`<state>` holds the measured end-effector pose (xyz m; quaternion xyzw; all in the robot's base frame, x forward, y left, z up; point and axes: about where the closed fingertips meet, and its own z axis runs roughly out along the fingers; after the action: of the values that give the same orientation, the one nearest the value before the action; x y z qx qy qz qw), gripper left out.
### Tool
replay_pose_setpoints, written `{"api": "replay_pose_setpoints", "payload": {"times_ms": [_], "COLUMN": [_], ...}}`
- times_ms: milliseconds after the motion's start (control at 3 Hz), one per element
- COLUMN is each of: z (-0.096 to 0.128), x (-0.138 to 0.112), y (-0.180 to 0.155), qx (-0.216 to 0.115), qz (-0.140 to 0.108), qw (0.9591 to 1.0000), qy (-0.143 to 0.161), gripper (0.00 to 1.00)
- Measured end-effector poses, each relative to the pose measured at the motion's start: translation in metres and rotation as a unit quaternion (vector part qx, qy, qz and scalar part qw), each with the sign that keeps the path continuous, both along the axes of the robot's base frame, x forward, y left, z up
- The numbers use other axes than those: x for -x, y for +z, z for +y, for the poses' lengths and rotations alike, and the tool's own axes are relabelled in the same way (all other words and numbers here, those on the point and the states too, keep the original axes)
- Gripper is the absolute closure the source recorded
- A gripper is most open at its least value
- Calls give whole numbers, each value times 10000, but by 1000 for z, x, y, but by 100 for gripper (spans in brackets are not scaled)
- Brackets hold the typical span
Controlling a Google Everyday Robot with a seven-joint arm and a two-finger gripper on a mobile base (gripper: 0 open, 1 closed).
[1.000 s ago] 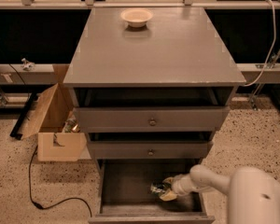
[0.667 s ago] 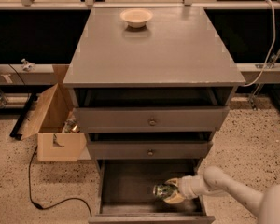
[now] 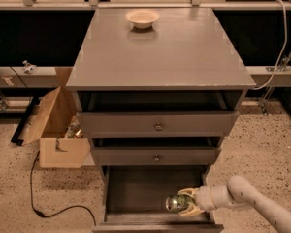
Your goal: Pick green can from bottom drawer and place on counter
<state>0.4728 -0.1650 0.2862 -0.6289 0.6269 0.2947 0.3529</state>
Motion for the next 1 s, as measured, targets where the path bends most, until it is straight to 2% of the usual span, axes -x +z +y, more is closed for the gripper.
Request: {"api": "replay_pose_setpoints", "payload": {"times_ms": [333,667,1000], "z": [3,21,41], "x": [-1,-5,-10], "y": [6,53,120], "qx": [-20,-174,-177], "qz": [-16,-155,-325], "qw": [10000,9996,9988], "qy": [11,132,311], "gripper": [100,100,100]}}
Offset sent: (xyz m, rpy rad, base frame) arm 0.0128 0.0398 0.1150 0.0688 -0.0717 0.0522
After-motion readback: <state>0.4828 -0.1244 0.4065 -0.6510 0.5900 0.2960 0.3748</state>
